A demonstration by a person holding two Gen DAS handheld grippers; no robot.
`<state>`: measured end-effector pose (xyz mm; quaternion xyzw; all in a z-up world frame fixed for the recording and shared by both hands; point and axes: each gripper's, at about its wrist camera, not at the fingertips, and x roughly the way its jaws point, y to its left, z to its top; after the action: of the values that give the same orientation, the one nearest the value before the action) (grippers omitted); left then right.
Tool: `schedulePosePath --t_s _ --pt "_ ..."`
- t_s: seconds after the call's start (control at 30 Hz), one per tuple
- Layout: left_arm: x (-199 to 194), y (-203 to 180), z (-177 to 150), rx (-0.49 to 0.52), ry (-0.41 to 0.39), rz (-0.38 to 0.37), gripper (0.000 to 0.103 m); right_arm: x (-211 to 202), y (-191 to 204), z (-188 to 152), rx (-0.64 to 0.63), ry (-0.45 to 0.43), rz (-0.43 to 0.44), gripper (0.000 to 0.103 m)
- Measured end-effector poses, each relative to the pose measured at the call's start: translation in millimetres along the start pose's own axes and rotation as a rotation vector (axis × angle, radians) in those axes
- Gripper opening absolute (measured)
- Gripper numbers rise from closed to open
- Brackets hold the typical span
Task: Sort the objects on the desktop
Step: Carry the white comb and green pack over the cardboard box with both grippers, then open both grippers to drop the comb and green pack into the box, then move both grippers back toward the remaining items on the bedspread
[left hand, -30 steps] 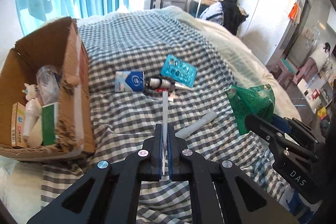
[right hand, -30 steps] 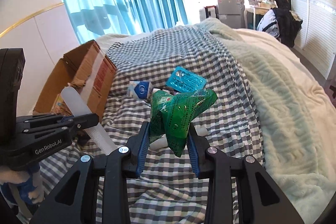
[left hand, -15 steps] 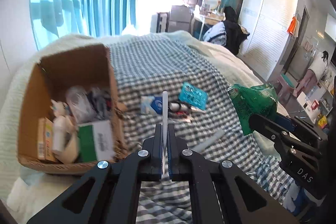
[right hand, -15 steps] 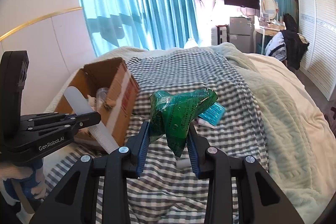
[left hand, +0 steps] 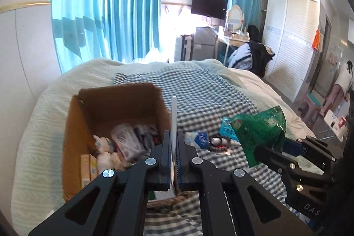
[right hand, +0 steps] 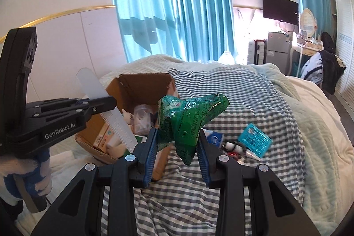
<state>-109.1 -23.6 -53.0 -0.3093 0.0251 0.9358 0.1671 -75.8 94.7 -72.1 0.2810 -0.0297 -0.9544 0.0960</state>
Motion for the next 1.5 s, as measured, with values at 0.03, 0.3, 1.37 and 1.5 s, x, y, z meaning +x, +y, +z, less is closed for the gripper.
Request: schedulePosePath --t_s 0.03,0.3,1.37,1.5 --pt "0 4 3 -0.002 -0.002 0.007 0.003 4 4 2 -0.004 0.001 0.010 0.034" --pt "18 51 18 -0.056 0.002 0.061 0.003 44 33 15 -0.048 0.035 0.075 0.034" --pt "82 111 22 -0.193 0.150 0.101 0.050 135 54 35 -0.087 0.095 0.123 0.055" --pt "60 100 30 -0.196 0.117 0.105 0.051 106 48 40 -0.070 0.060 0.113 0.055"
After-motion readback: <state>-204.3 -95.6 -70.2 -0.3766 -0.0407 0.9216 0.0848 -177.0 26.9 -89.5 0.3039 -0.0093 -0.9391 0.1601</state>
